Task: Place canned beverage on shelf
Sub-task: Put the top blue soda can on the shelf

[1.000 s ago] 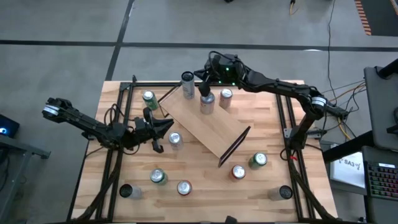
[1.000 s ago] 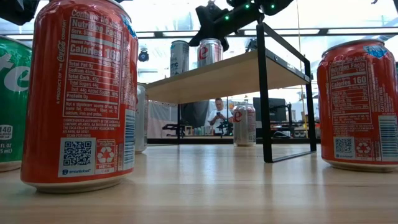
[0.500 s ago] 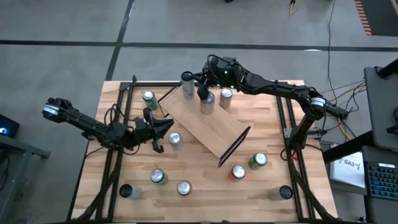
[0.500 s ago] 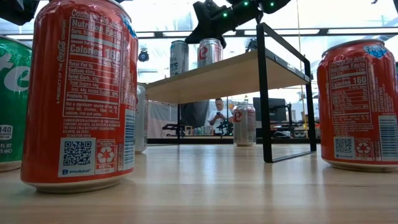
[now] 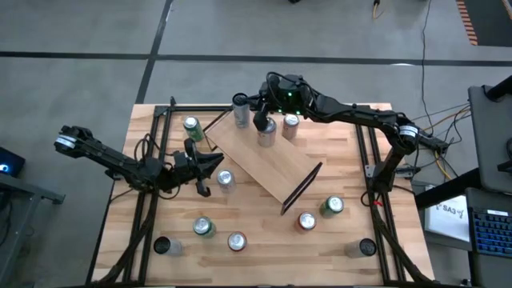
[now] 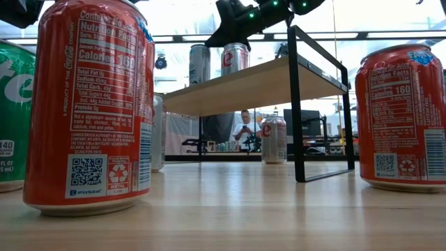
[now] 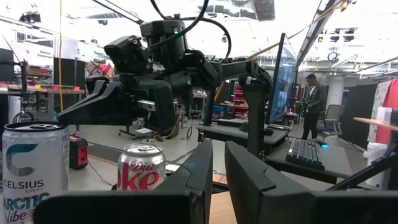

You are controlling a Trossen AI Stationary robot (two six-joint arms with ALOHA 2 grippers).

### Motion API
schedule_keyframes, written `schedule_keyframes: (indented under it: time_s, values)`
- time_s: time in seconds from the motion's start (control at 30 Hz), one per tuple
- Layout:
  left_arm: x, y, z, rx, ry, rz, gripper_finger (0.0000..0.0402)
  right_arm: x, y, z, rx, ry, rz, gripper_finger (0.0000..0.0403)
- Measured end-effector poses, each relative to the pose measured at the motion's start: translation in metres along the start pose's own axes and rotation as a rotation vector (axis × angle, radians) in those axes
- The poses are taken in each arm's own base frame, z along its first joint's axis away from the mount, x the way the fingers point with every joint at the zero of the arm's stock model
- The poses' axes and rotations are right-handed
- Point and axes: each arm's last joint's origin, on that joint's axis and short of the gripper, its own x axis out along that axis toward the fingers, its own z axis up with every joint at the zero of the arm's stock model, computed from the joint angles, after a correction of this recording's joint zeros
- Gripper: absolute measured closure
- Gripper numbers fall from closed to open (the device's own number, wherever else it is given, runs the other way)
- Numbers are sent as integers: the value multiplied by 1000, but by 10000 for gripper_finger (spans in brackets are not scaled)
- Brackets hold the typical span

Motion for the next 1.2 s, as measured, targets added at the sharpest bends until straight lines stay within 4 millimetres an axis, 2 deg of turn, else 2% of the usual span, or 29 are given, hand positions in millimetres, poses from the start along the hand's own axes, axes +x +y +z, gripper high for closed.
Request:
schedule_keyframes:
  time_s: [0.23, 0.47, 0.87, 1.2]
  values:
    - [0, 0, 0, 17, 0, 0, 374, -2, 9, 17, 3, -116, 15, 394]
    - [0, 0, 1, 32, -6, 1, 374, 10, 23, 14, -15, -94, 48, 394]
    - [0, 0, 1, 30, -6, 1, 374, 10, 22, 3, -53, 31, -25, 394]
    - [0, 0, 1, 30, -6, 1, 374, 5, 21, 10, -105, 43, -57, 394]
